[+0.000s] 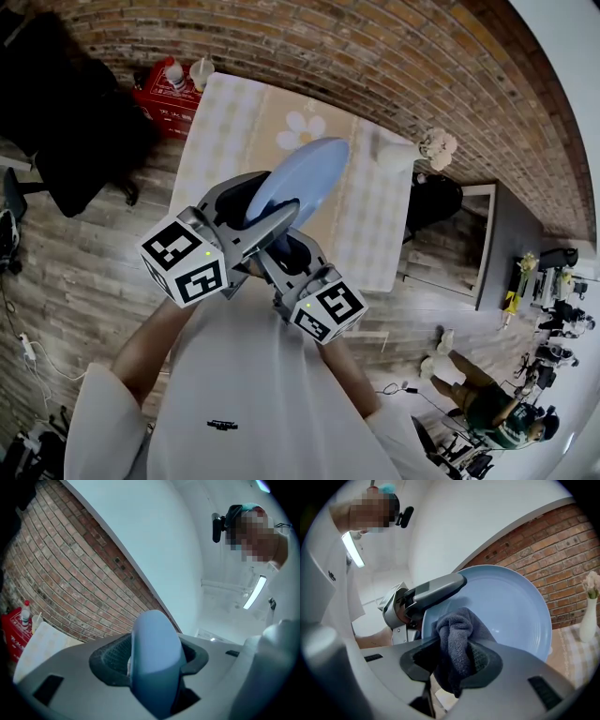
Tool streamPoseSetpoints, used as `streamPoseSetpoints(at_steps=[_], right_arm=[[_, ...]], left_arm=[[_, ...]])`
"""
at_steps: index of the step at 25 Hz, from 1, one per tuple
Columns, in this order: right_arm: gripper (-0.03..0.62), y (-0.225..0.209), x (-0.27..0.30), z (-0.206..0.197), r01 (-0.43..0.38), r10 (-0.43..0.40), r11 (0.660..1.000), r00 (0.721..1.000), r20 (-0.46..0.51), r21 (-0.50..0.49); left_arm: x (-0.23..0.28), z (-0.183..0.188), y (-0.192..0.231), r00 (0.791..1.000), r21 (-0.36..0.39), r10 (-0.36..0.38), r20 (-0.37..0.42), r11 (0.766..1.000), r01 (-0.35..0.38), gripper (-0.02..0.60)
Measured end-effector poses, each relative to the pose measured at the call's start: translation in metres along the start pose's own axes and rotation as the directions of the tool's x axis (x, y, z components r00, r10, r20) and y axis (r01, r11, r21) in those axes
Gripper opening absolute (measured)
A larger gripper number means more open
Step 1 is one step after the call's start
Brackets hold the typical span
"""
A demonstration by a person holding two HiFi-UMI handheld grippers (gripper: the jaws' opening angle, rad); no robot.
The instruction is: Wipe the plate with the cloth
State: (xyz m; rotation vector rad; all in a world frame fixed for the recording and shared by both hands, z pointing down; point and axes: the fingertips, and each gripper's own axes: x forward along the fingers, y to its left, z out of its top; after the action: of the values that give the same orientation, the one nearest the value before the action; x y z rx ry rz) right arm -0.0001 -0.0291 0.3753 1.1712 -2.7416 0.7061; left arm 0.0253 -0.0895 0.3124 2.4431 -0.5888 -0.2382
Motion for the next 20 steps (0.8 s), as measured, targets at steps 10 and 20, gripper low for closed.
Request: streamPoseSetpoints(at_steps=[10, 20], right_arm=[[0.143, -0.026, -0.004, 0.035, 0.074, -0.074, 0.997, 0.993, 0.096, 0.003], [0.143, -0.057, -0.020, 0.066, 0.161, -0.162, 0.987, 0.973, 0.163, 0.018]], left_arm=[[-0.004, -0.005, -0.007, 1.000, 0.007, -0.018, -0.022, 1.000, 0.018, 0.241], [-0.006, -0.006, -0.024, 0.998, -0.002, -0.053, -0.025, 0.999, 0.053, 0.241]])
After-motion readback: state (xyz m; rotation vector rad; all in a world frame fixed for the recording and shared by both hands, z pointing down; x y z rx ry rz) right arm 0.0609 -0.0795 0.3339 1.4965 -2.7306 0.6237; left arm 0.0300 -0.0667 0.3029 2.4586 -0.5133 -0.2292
